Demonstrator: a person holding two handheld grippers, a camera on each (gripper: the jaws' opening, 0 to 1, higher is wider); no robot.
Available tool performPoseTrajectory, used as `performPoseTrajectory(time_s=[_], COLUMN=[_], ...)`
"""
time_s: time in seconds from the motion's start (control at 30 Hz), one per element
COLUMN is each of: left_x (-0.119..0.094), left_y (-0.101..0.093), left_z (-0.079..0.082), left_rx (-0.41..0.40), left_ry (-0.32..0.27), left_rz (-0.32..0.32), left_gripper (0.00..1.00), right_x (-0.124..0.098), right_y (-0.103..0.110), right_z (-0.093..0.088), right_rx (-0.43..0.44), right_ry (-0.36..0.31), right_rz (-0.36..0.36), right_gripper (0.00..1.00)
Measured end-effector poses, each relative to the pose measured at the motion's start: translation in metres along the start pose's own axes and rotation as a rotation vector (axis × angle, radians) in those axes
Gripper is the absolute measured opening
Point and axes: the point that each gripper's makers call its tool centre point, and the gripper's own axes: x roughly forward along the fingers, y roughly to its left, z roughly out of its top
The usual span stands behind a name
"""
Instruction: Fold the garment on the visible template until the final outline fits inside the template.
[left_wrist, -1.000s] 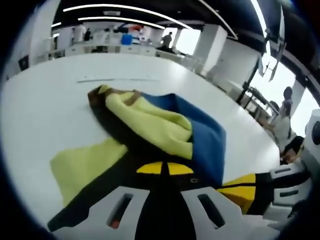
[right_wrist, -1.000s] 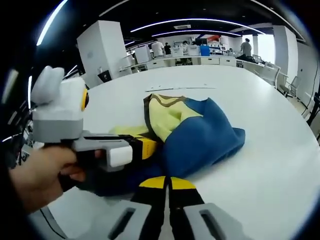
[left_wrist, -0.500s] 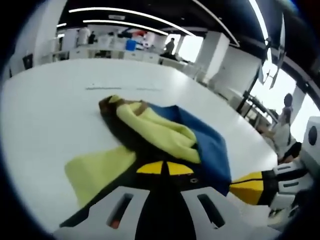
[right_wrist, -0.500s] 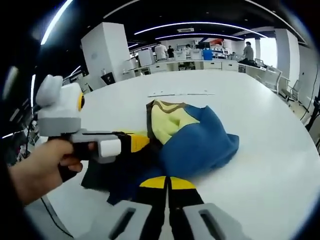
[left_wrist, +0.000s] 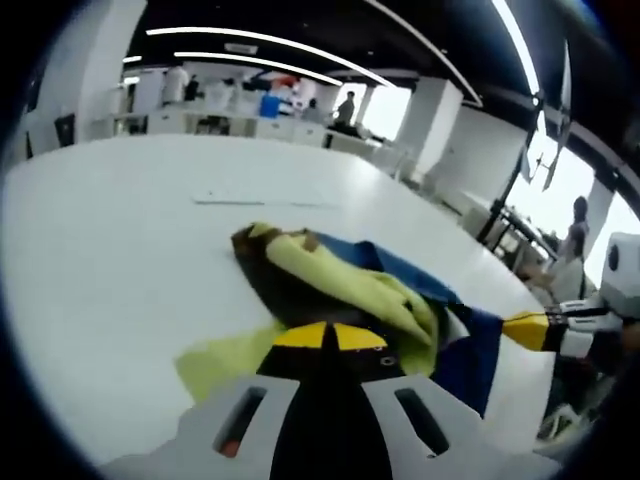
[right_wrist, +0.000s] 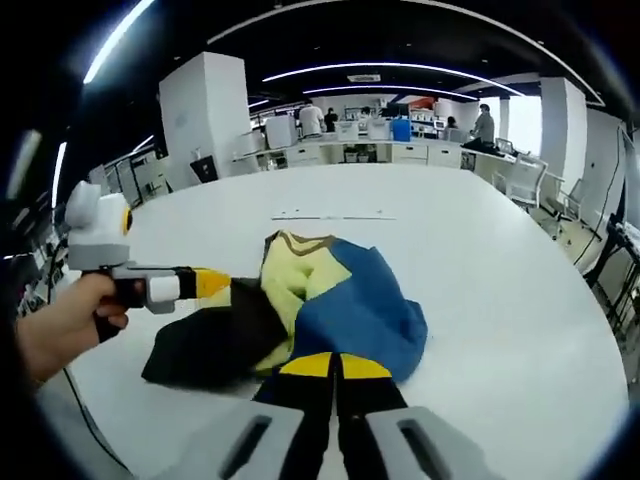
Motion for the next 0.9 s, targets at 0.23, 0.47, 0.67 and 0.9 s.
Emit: performPoseTrajectory(time_s=[0.23,0.47,0.67,0.9], left_x=[-0.008,-0.015,-0.023,-0.029], left_y=[0.015,0.027,0.045,0.081], left_z=[0.009,0.018,0.024,0.031], left_rx=[-0.015,-0.008,0.003,-0.048], left_ry=[-0.013,-0.013,-0.001,0.002], left_rz=[0.003,0.014,0.036,0.074], left_gripper=[0.00,0.00,0.00,0.00], right_x=[0.003,0.018,0.033,0.058], right_y=[-0.053,-0.109,-0.143,-0.175], right_z=[0.032,0.047,0.056,0.050], right_rx=[-0.049,-0.146,-0.191,-0.225], right_ry=[-0.033,-0.012,0.015,0.097], right_rz=[-0.093,-0.195,-0.247,-0.270], right_gripper=[0.00,0.00,0.00,0.00])
